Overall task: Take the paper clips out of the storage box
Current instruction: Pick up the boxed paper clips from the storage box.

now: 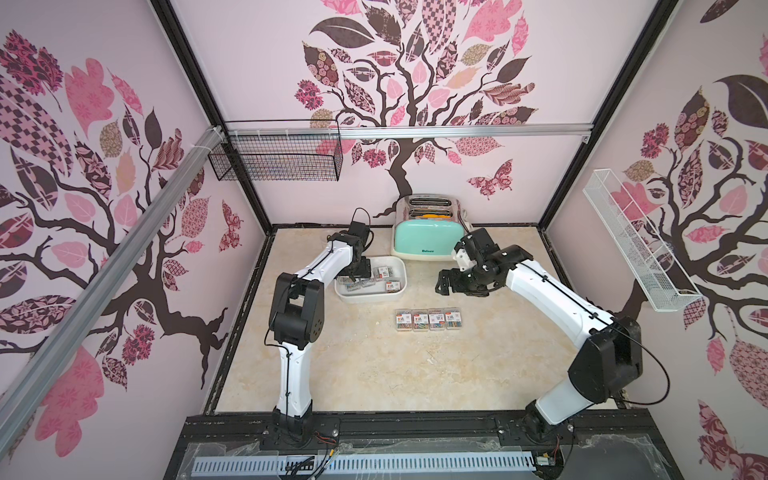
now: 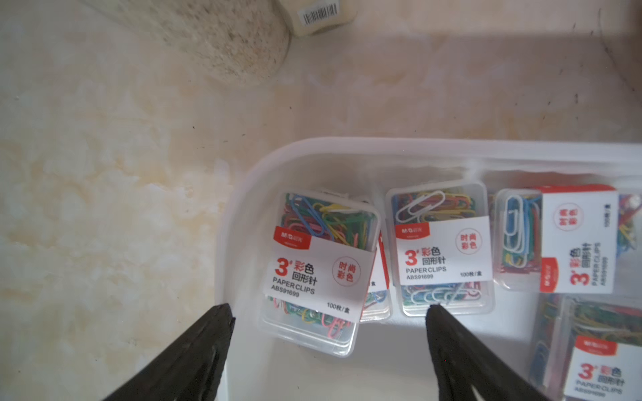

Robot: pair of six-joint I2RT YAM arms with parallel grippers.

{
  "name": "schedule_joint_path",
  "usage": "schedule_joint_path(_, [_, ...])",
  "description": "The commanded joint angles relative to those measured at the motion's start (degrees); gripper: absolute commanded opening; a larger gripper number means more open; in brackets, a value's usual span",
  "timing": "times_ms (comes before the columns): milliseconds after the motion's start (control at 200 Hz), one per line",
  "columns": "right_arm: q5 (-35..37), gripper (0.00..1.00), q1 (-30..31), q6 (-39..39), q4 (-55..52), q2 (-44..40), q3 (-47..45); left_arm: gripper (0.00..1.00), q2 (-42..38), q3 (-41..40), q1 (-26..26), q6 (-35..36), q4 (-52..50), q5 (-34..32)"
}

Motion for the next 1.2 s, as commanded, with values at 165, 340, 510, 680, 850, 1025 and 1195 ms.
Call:
schedule_joint_path(165, [1.14, 0.99, 0.29, -1.06, -0.79, 1.17, 3.15, 0.91, 2.52, 1.69, -0.08, 0.86, 1.7, 0.49])
schedule_joint_path(340, [1.16, 0.99, 0.26, -1.28, -0.92, 1.7, 3.59, 0.91, 3.3, 1.47, 0.61, 0.29, 2.24, -0.85])
schedule_joint_path(510, [1.15, 0.99, 0.33, -1.28, -0.91, 1.79, 3.45, 0.9, 4.3, 1.69, 1.09, 0.46, 3.01, 0.1])
schedule_joint_path(680, [0.86, 0.99, 0.29, -1.15, -0.75, 2.14, 3.5, 0.84, 5.0, 0.9, 1.09, -0.65, 3.85, 1.19])
schedule_joint_path(850, [0.83, 0.99, 0.26, -1.18, -0.65, 1.96, 3.5, 0.69, 4.67, 0.28, 1.09, -1.03, 3.96, 1.52])
schedule_joint_path(1025, [0.24, 0.94, 0.26, -0.71, -0.3, 1.94, 3.24, 0.61, 3.18, -1.36, 1.0, -1.62, 5.56, 2.24])
schedule_joint_path(1195, [0.28, 0.92, 0.26, -0.67, -0.13, 1.54, 3.2, 0.5, 1.73, -1.62, 0.8, -1.9, 5.13, 2.59])
